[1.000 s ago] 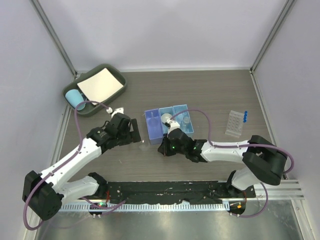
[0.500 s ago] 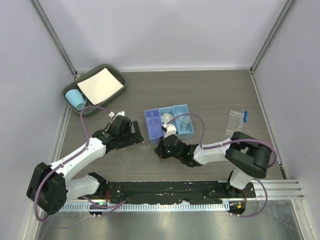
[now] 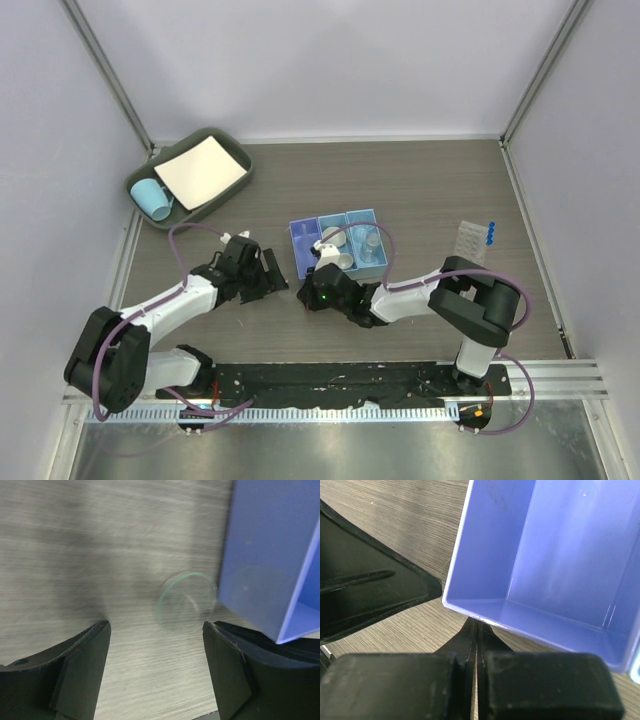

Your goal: Organize the chemistry lab equipment

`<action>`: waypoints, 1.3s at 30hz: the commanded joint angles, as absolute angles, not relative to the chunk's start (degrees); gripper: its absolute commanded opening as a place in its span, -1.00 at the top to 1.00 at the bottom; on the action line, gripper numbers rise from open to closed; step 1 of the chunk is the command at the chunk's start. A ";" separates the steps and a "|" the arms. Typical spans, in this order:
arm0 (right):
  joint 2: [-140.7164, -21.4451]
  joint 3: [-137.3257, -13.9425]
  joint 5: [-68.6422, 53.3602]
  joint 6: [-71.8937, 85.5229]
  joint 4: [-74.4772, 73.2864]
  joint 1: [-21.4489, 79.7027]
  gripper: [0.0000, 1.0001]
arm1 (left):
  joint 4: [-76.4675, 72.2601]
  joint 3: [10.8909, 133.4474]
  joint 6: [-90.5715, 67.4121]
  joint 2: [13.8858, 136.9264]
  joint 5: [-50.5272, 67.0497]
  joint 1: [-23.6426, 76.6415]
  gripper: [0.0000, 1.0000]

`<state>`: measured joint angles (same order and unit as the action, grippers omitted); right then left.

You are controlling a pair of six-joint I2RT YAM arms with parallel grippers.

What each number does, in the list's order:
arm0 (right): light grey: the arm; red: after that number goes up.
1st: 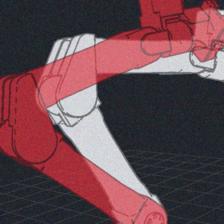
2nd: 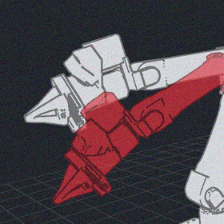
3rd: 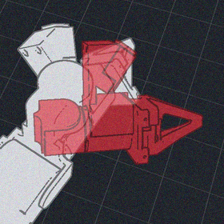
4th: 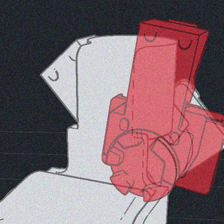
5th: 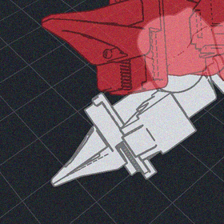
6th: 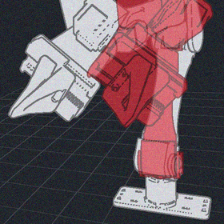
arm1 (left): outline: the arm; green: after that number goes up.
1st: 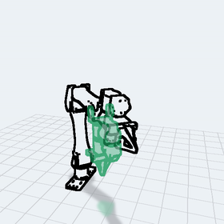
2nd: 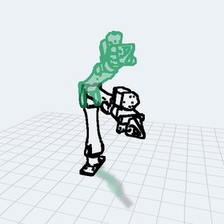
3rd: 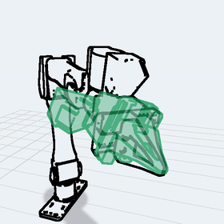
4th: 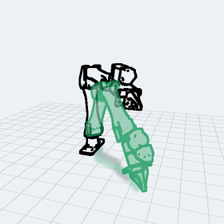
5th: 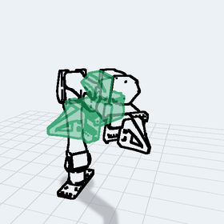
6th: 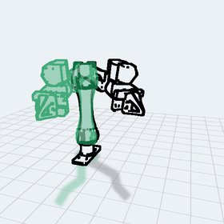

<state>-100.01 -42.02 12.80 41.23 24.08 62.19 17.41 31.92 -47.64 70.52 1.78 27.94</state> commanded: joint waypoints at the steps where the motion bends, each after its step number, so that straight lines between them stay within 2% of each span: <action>1: -100.55 -44.12 13.89 42.19 27.07 62.67 0.99 | 10.90 29.63 -48.34 71.89 6.15 27.42 -0.57; 12: -101.86 -44.12 15.03 42.27 27.25 62.58 0.98 | 7.91 26.28 -48.16 71.46 8.79 25.67 -0.46; 24: -104.76 -45.53 14.85 42.89 28.21 62.67 0.98 | 6.33 24.44 -47.99 72.07 9.93 25.40 -0.43; 28: -105.29 -45.70 14.77 42.89 28.21 62.67 0.99 | 3.96 23.73 -48.08 74.17 10.55 25.49 -0.23; 29: -105.47 -45.70 14.77 42.98 28.21 62.67 0.99 | 3.52 23.64 -48.08 74.44 10.72 25.49 -0.08; 32: -105.47 -45.79 14.77 42.98 28.21 62.67 0.99 | 2.29 23.12 -48.08 75.67 11.25 25.40 0.15; 39: -105.73 -45.97 14.68 42.98 28.21 62.67 0.99 | 0.97 22.59 -48.08 76.38 11.60 25.22 0.41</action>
<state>-104.77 -44.49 13.21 42.54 27.05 62.30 -1.89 24.88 -49.06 74.43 11.33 25.23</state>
